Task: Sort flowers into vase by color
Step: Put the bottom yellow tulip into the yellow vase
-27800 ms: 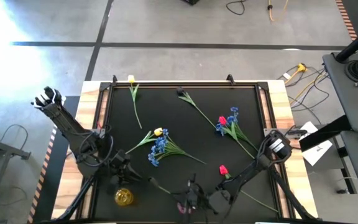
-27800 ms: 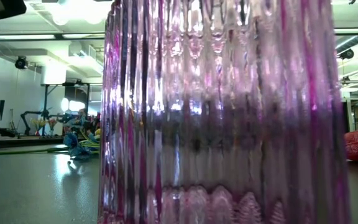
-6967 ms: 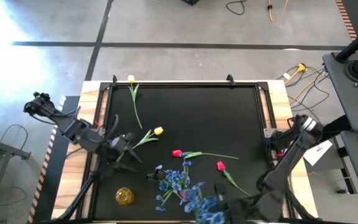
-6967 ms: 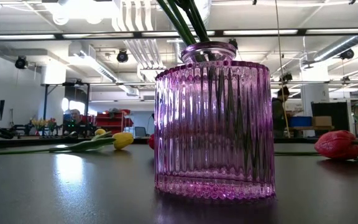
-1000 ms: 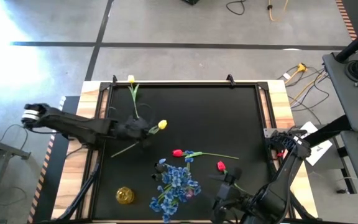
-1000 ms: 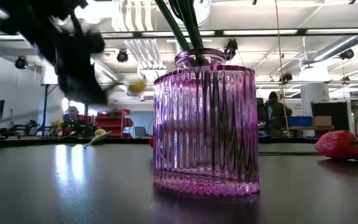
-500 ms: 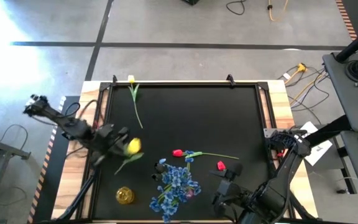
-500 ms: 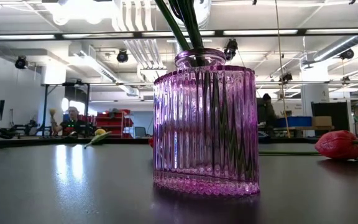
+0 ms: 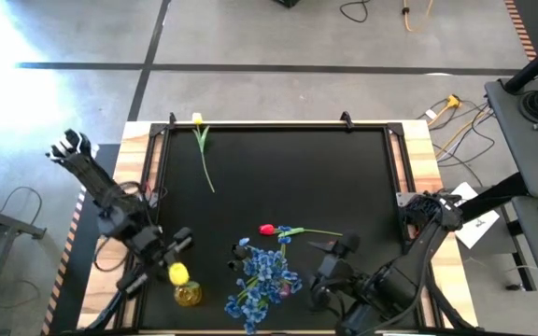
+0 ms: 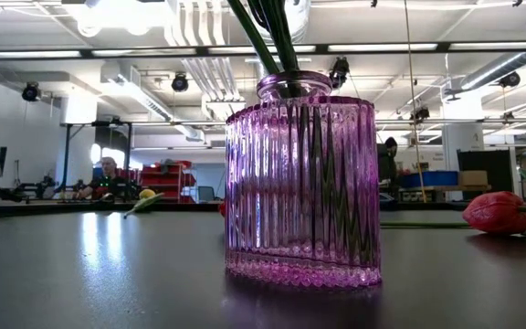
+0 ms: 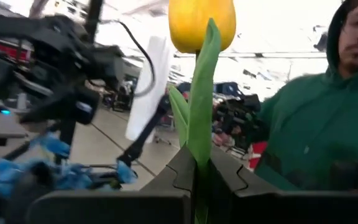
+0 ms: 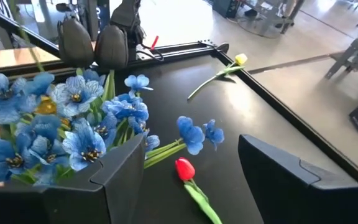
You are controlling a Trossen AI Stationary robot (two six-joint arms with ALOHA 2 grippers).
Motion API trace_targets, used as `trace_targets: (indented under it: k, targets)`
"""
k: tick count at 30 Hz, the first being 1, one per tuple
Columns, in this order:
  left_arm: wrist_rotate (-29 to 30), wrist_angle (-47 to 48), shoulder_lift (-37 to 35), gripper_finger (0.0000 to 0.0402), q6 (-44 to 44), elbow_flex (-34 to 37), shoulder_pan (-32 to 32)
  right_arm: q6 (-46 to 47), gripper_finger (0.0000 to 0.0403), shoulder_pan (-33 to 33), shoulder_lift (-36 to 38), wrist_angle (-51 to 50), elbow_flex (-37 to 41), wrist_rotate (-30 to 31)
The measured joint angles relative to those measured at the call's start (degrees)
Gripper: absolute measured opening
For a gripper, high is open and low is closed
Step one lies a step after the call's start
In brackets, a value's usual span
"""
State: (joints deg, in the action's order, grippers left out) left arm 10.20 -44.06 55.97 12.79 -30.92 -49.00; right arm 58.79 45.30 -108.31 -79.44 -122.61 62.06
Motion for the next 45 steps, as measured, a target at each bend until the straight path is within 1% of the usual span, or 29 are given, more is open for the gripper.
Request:
trace_targets:
  k: [5, 10, 15, 20, 23, 28, 31, 33, 39, 41, 45]
  targets:
    - [-0.3, -4.2, 5.7, 0.0000, -1.0, 0.0, -2.2, 1.3, 0.0250, 0.2, 0.4, 0.0, 0.0, -0.8]
    - [-0.2, -4.8, 7.9, 0.0000, -3.8, 0.0, -2.9, 1.3, 0.0251, 0.2, 1.1, 0.0, 0.0, -1.0]
    - [-0.1, -5.0, 7.1, 0.0000, -4.5, 2.0, -2.9, 1.3, 0.0255, 0.2, 2.0, 0.0, 0.0, -1.1]
    - [2.6, -10.8, 4.4, 0.0000, -3.9, 7.7, -3.0, 1.3, 0.0259, 0.6, 3.3, 0.0, 0.0, -1.8]
    - [3.6, -13.0, 2.4, 0.0000, -0.4, 11.8, -3.0, 1.6, 0.0261, 0.9, 4.0, 0.0, 0.0, -2.2]
    - [4.5, -13.8, -3.3, 0.0009, 12.4, 16.8, -3.0, 2.5, 0.0274, 1.3, 4.2, -0.3, 0.0, -2.4]
    - [7.2, -13.6, -5.9, 0.0023, 16.3, 17.4, -3.0, 2.4, 0.0286, 1.3, 4.0, -1.6, 0.4, -3.5]
    - [7.3, -12.6, -7.2, 0.0035, 17.0, 17.3, -3.0, 3.7, 0.0295, 1.3, 3.7, -3.0, 0.9, -5.4]
    - [7.2, -1.5, -9.4, 0.0081, 24.5, 15.9, -3.1, 12.5, 0.0317, 1.3, 3.3, -10.1, 3.1, -12.8]
    - [6.7, 1.2, -9.4, 0.0096, 26.7, 15.3, -3.1, 15.0, 0.0320, 1.5, 3.3, -10.6, 4.7, -14.4]
    - [2.6, 6.6, -9.6, 0.0122, 32.9, 12.8, -3.1, 16.6, 0.0320, 1.6, 3.4, -10.6, 7.5, -16.9]
